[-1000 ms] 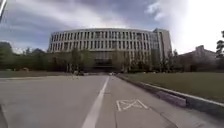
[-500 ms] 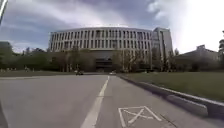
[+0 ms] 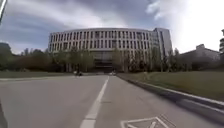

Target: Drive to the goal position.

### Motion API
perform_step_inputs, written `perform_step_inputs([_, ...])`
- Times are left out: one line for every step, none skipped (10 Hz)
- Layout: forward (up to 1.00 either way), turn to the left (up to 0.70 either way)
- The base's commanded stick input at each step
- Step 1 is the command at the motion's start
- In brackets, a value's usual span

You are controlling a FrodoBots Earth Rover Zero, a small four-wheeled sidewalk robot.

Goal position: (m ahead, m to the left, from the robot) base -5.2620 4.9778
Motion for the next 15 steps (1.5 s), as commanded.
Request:
perform_step_inputs([1.0,0.0])
perform_step_inputs([1.0,0.0])
perform_step_inputs([1.0,0.0])
perform_step_inputs([1.0,0.0])
perform_step_inputs([1.0,0.0])
perform_step_inputs([1.0,0.0])
perform_step_inputs([1.0,0.0])
perform_step_inputs([1.0,0.0])
perform_step_inputs([1.0,0.0])
perform_step_inputs([1.0,0.0])
perform_step_inputs([1.0,0.0])
perform_step_inputs([1.0,0.0])
perform_step_inputs([1.0,0.0])
perform_step_inputs([1.0,0.0])
perform_step_inputs([1.0,0.0])
